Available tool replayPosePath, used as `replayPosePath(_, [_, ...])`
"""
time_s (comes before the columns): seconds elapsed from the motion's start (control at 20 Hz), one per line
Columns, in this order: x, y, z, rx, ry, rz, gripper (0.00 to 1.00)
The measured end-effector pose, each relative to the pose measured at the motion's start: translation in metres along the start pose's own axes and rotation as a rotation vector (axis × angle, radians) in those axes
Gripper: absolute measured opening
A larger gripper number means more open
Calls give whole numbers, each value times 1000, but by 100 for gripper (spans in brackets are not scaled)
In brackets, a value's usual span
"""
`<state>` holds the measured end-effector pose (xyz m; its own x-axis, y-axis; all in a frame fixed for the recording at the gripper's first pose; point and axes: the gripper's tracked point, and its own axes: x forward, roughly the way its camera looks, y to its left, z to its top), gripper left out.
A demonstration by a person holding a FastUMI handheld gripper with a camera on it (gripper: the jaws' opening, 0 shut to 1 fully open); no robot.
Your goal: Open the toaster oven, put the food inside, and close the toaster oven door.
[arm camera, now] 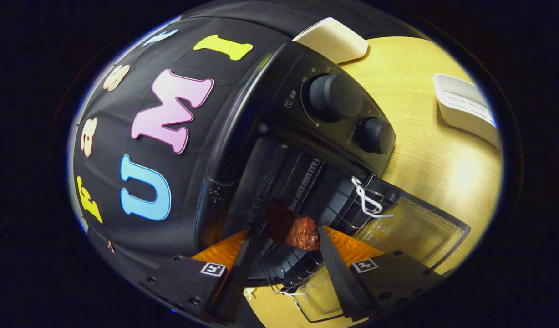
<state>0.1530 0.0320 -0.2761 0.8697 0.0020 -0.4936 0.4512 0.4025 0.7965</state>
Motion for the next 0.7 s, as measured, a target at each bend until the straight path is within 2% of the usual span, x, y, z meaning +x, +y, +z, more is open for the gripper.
replayPosePath(0.15, [-9, 2, -1, -13, 1, 18, 97])
replayPosePath(0.7, [-62, -4, -13, -90, 20, 61, 97])
